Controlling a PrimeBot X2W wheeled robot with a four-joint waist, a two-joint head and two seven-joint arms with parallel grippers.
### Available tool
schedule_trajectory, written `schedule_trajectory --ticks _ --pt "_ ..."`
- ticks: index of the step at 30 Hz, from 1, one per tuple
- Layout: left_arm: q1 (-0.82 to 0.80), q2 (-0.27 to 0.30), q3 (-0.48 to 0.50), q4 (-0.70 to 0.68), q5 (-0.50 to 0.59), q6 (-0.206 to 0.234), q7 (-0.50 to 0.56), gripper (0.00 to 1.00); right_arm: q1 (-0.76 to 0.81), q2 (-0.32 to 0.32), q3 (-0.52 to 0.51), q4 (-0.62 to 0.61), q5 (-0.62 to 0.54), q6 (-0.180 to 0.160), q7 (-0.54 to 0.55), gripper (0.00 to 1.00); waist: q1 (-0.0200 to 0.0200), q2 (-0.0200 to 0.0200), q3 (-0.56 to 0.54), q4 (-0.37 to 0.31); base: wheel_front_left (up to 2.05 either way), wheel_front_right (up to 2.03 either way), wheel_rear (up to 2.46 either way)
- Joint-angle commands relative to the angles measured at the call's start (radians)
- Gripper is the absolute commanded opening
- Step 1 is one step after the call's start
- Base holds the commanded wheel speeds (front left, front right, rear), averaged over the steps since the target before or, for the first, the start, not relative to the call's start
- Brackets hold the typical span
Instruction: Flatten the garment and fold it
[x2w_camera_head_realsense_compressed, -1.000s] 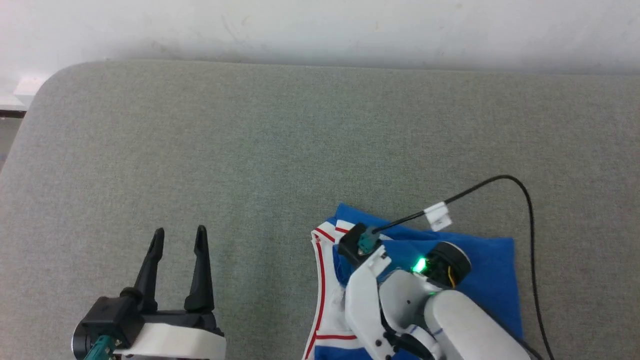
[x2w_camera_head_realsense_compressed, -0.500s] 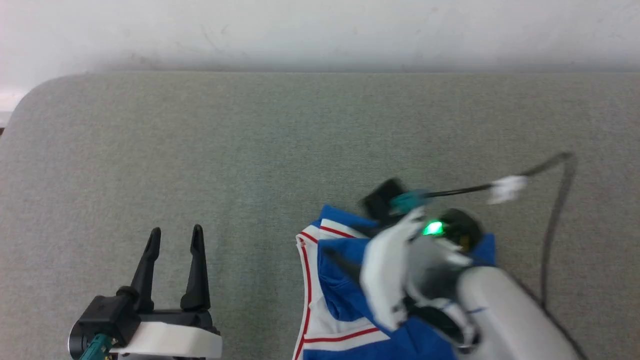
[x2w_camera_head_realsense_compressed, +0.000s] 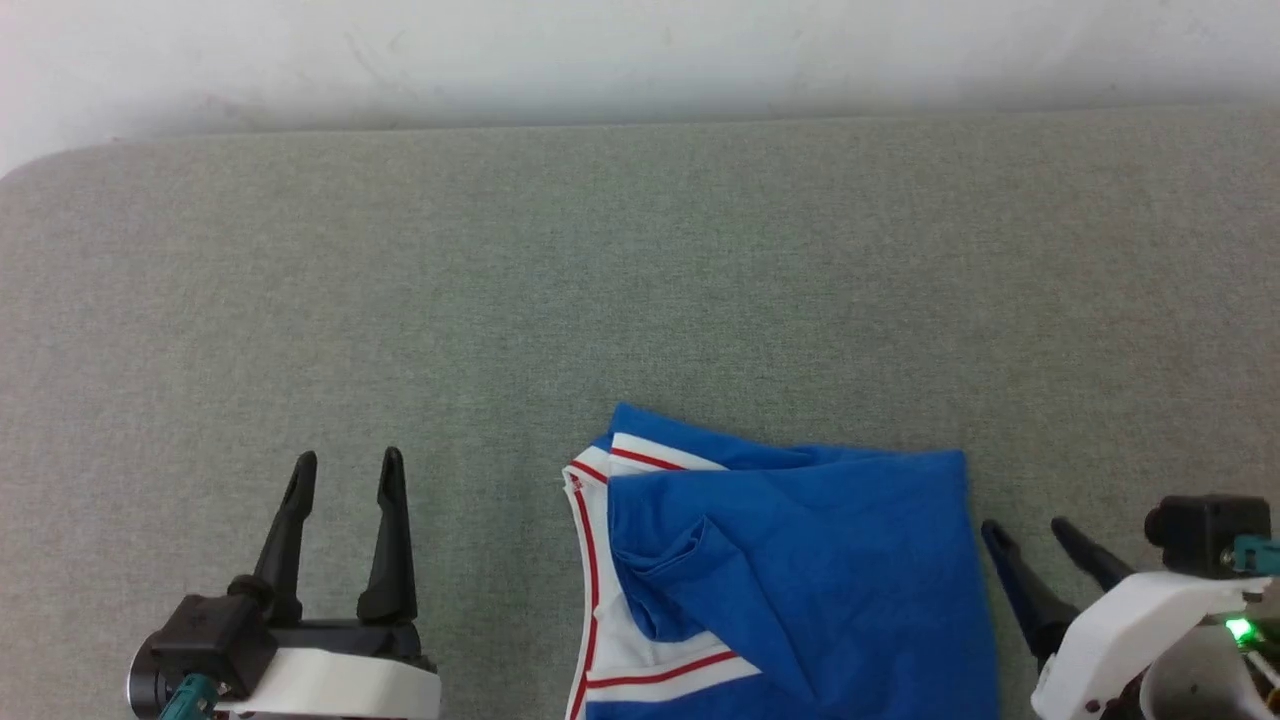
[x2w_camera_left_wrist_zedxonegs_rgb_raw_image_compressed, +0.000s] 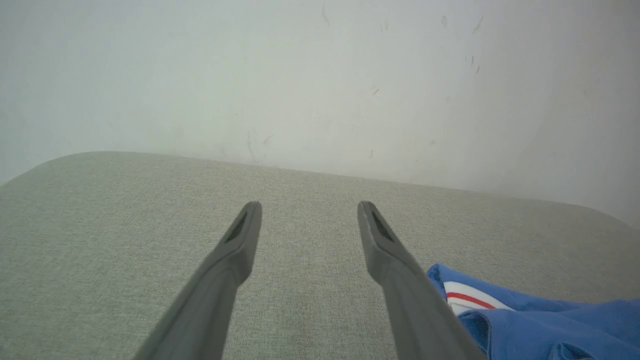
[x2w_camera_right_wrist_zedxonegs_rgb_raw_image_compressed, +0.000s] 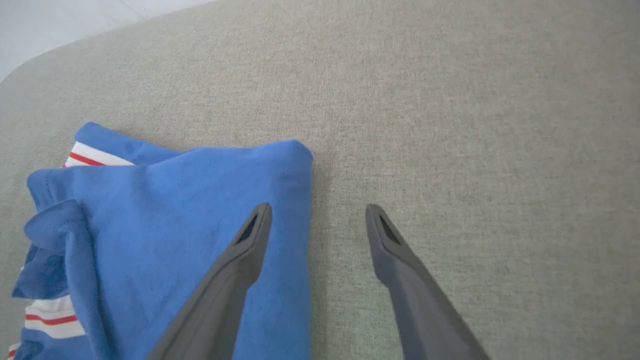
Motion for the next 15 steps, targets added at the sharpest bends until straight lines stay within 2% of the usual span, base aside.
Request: schedule_trajectory --ticks 1,9,15 --pt "0.001 0.005 0.002 -0.004 0.002 -0.004 -0.004 1.00 0.008 0.010 0.002 0.016 0.011 -0.001 -0.009 1.00 0.0001 0.0000 0.003 -0.004 0.00 0.00 0.00" --pt "-0.010 0.022 -0.005 -0.009 0.006 -0.009 0.011 1.00 0.000 0.014 0.043 0.126 0.033 -0.001 0.004 1.00 0.0001 0.0000 0.004 0.019 0.00 0.00 0.00" --pt "-0.009 0.035 -0.007 -0.015 0.009 -0.008 0.023 1.00 -0.027 0.014 0.059 0.256 0.072 -0.001 0.015 1.00 0.0001 0.0000 -0.010 0.034 0.00 0.00 0.00"
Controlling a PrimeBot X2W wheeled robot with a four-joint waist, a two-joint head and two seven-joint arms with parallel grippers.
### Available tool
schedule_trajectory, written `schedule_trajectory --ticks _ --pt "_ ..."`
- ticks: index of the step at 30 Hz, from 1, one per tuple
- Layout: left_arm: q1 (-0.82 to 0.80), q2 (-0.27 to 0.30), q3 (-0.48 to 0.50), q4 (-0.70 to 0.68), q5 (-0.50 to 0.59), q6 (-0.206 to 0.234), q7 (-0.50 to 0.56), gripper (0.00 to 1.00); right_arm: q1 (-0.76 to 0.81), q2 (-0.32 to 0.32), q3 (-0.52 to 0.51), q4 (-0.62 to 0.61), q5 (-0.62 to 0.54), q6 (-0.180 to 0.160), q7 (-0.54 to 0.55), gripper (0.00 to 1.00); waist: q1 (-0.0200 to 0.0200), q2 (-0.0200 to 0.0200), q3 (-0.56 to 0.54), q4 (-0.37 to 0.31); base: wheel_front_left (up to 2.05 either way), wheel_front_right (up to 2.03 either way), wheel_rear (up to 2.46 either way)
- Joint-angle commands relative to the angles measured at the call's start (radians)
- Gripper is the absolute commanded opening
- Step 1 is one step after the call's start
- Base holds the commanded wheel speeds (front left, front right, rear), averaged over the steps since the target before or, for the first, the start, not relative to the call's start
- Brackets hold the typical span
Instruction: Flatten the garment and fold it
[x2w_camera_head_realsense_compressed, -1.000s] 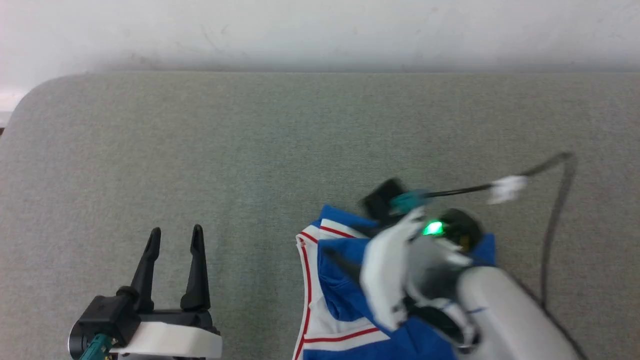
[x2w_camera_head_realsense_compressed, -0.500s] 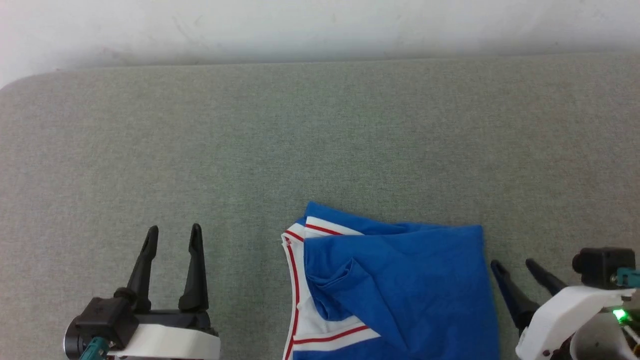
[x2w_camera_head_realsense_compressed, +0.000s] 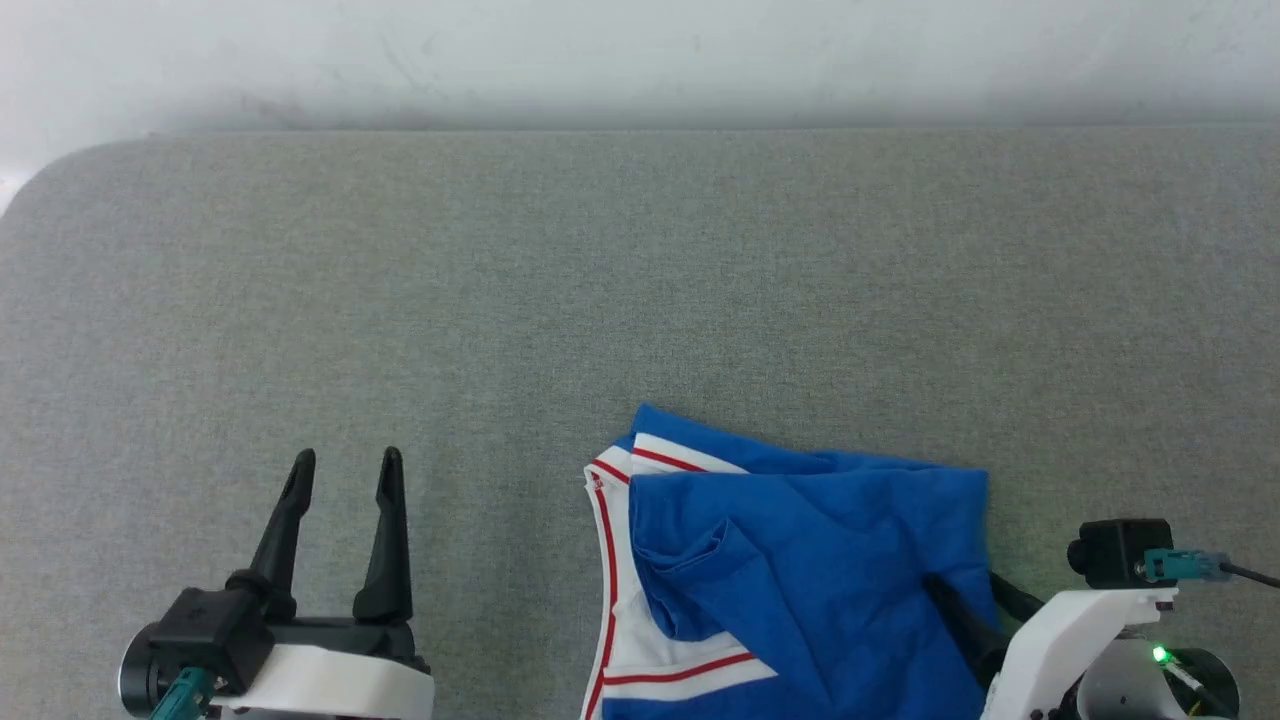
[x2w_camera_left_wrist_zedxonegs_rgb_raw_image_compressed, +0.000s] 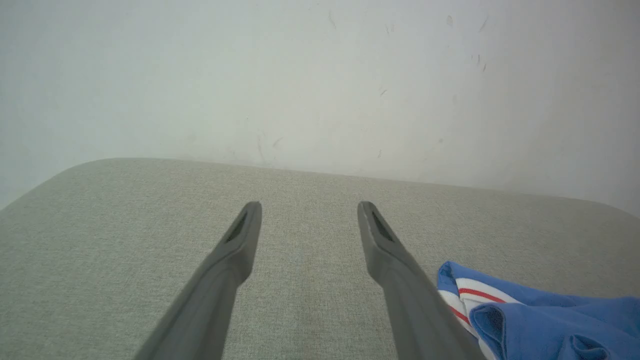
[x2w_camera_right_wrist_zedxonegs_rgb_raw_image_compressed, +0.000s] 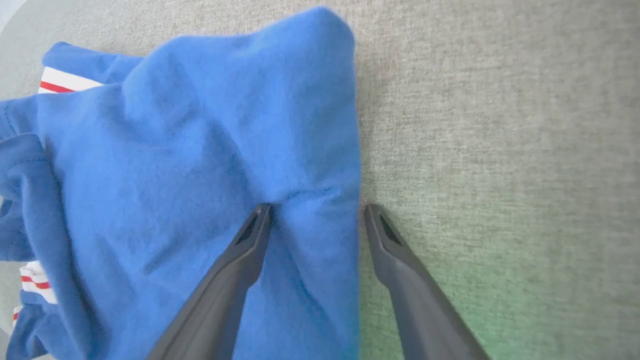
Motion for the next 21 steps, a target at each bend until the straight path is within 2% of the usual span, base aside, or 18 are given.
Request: schedule_trajectory --ticks 1,2,6,11,21 --pt "-0.008 0.005 -0.002 -0.005 0.009 -0.007 0.004 1.00 -0.008 0.003 0.006 0.042 0.003 -0.001 0.005 0.62 0.0001 0.0000 -0.009 0.005 0.00 0.00 0.00" --pt "-0.009 0.006 -0.004 -0.006 0.010 -0.007 0.005 1.00 -0.015 0.003 0.003 0.061 0.010 -0.001 -0.005 0.00 0.0001 0.0000 -0.013 0.006 0.00 0.00 0.00" --pt "-0.009 0.008 -0.008 -0.013 0.013 -0.002 0.008 1.00 -0.043 0.003 0.018 0.101 0.019 -0.001 -0.026 0.00 0.0001 0.0000 -0.028 -0.001 0.00 0.00 0.00" --pt "-0.004 0.008 -0.004 -0.027 0.013 0.009 0.007 1.00 -0.085 0.003 0.025 0.086 -0.008 -0.001 -0.052 0.00 0.0001 0.0000 -0.033 -0.034 0.00 0.00 0.00" --pt "0.001 0.021 0.005 -0.044 0.016 0.023 0.011 1.00 -0.198 -0.004 0.022 0.050 -0.090 -0.001 -0.027 0.00 0.0001 0.0000 -0.021 -0.172 0.00 0.00 0.00"
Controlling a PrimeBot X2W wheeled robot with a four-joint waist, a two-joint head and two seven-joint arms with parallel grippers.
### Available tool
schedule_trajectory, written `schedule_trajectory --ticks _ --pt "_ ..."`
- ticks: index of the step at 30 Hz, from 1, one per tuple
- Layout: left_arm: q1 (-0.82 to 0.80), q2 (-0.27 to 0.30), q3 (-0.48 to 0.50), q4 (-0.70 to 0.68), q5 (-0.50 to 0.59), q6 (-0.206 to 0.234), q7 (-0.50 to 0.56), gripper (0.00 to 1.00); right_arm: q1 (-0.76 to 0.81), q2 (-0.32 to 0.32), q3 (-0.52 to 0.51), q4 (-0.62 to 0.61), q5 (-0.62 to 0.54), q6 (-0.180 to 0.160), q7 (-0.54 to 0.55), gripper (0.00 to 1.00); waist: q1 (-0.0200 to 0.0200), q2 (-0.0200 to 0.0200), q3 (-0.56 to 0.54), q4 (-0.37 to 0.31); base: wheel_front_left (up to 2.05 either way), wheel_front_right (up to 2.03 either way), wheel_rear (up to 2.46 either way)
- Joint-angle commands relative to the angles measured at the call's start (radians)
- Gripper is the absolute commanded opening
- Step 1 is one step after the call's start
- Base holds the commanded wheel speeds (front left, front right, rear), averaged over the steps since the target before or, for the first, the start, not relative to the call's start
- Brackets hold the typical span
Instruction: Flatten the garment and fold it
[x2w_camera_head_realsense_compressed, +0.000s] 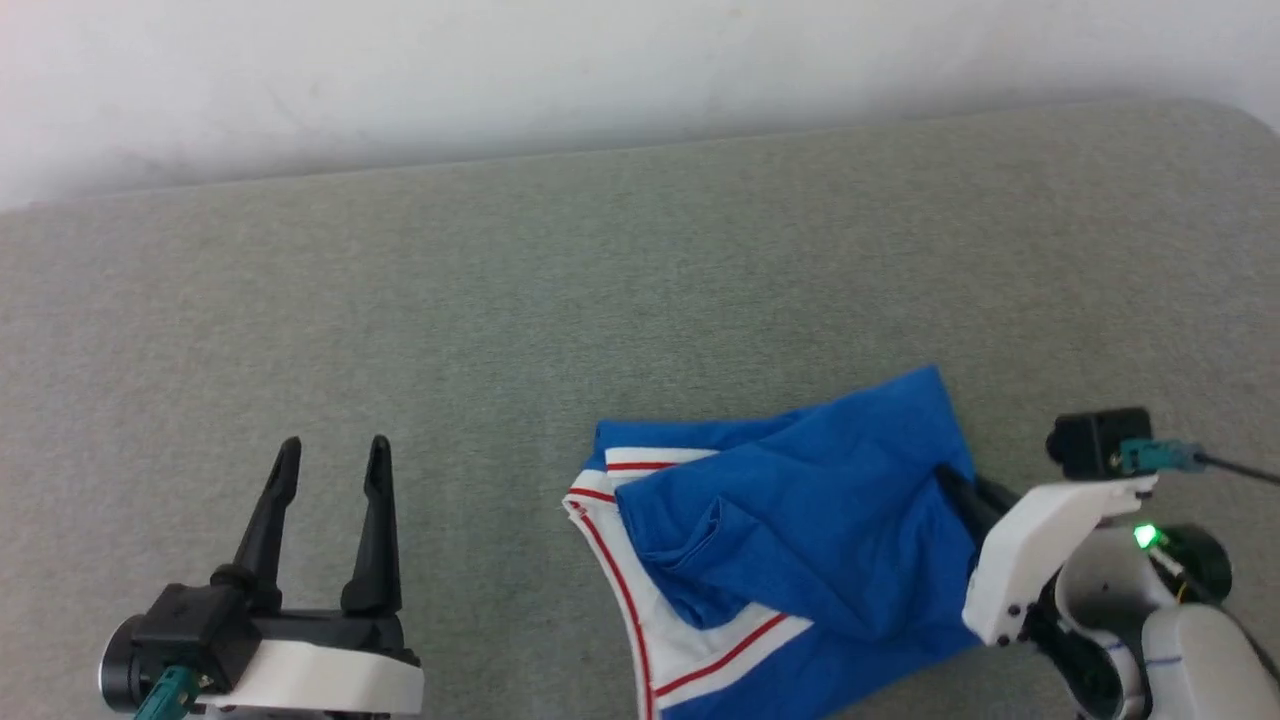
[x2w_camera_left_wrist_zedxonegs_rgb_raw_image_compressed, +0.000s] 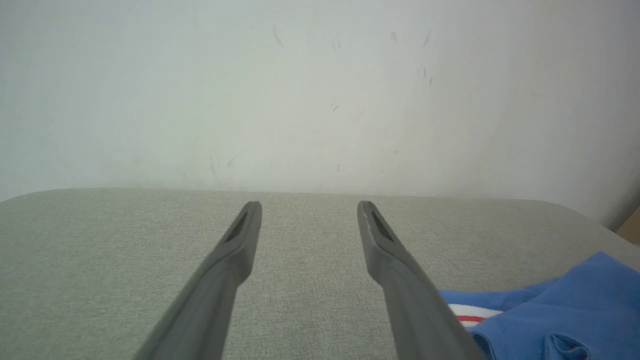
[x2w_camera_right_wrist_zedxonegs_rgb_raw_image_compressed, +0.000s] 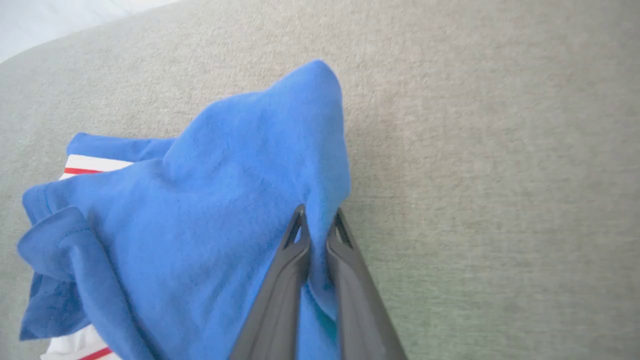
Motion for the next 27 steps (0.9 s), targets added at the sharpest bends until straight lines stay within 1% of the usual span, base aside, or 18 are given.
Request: schedule_trajectory --ticks 1,10,14,19,22,24,27 --pt "-0.002 0.009 0.005 -0.008 0.014 0.007 0.004 1.00 -0.038 -0.014 -0.004 -0.012 -0.014 -0.002 0.005 0.00 -0.0001 0.0000 0.010 -0.069 0.00 0.00 0.00" --pt "-0.024 0.037 0.012 -0.042 0.026 0.016 0.031 1.00 -0.215 -0.141 0.046 -0.023 -0.040 -0.002 0.055 0.00 -0.0001 0.0000 0.055 -0.223 0.00 0.00 0.00" --pt "-0.050 0.051 0.015 -0.061 0.035 0.018 0.045 1.00 -0.307 -0.205 0.070 -0.002 -0.036 -0.002 0.057 0.00 -0.0001 0.0000 0.092 -0.268 0.00 0.00 0.00" --pt "-0.095 0.074 0.019 -0.096 0.053 0.020 0.063 1.00 -0.405 -0.288 0.056 0.034 -0.042 -0.002 0.049 0.00 -0.0001 0.0000 0.161 -0.277 0.00 0.00 0.00" --pt "-0.122 0.087 0.028 -0.123 0.062 0.024 0.072 1.00 -0.450 -0.357 0.047 0.055 -0.039 -0.002 0.034 0.00 -0.0001 0.0000 0.214 -0.265 0.00 0.00 0.00" --pt "-0.144 0.096 0.034 -0.144 0.074 0.030 0.074 1.00 -0.473 -0.394 0.020 0.077 -0.024 -0.002 0.021 0.00 -0.0001 0.0000 0.257 -0.251 0.00 0.00 0.00" --pt "-0.175 0.107 0.043 -0.169 0.086 0.033 0.072 1.00 -0.501 -0.458 -0.013 0.113 -0.040 -0.002 -0.010 0.00 -0.0001 0.0000 0.317 -0.230 0.00 0.00 0.00"
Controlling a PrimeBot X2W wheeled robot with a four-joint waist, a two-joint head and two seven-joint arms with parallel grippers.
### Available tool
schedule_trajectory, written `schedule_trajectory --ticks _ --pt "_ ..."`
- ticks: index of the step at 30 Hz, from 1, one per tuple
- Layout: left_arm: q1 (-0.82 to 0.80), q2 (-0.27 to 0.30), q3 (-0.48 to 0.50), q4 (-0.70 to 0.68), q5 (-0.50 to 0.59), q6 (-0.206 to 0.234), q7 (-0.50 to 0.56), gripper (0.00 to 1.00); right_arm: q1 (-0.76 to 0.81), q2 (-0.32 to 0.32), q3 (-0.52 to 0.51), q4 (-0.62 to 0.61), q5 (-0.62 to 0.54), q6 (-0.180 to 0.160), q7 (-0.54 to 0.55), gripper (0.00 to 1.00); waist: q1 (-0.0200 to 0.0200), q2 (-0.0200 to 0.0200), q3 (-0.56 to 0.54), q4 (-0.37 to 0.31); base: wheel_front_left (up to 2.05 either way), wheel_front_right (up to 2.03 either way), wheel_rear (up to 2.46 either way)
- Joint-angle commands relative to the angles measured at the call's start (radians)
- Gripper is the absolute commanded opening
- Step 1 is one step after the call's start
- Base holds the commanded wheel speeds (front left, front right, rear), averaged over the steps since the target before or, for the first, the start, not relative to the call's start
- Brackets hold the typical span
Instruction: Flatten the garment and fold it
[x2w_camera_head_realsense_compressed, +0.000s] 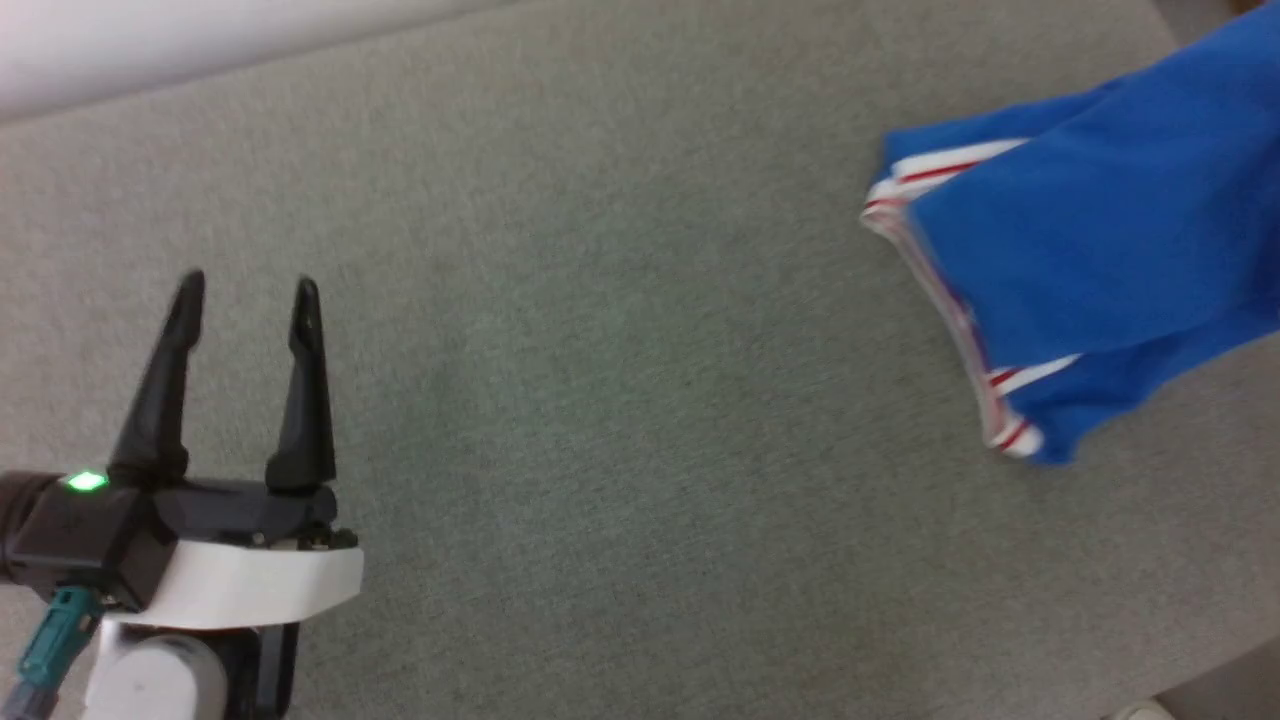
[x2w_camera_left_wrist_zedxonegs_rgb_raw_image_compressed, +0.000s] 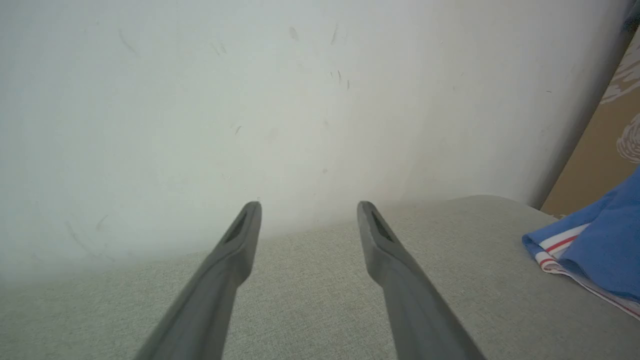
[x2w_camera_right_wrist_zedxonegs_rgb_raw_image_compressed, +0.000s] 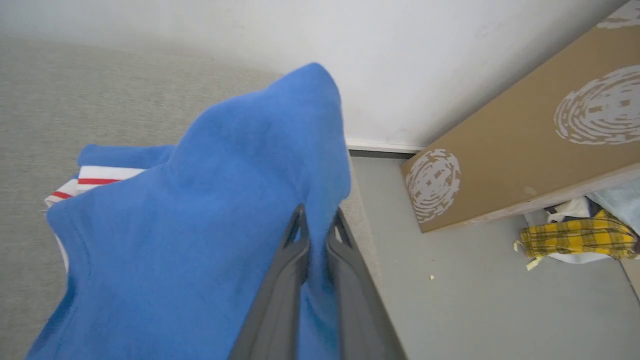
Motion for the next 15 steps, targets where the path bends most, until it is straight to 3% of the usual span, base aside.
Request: schedule_trajectory --ticks 1,7,15 --pt "-0.025 0.013 0.009 -0.013 0.017 0.009 -0.004 1.00 -0.028 -0.028 -0.021 0.022 -0.015 -0.002 -0.024 0.00 -0.0001 0.0000 0.128 0.038 0.00 0.00 0.00" --pt "-0.064 0.039 0.015 -0.042 0.037 0.007 0.006 1.00 -0.082 -0.087 -0.080 0.111 -0.057 -0.002 -0.086 0.00 -0.0001 0.0000 0.220 0.054 0.00 0.00 0.00" --pt "-0.108 0.032 0.026 -0.073 0.049 0.028 -0.022 1.00 -0.136 -0.069 -0.155 0.253 -0.148 -0.002 -0.113 0.00 -0.0001 0.0000 0.279 0.058 0.00 0.00 0.00"
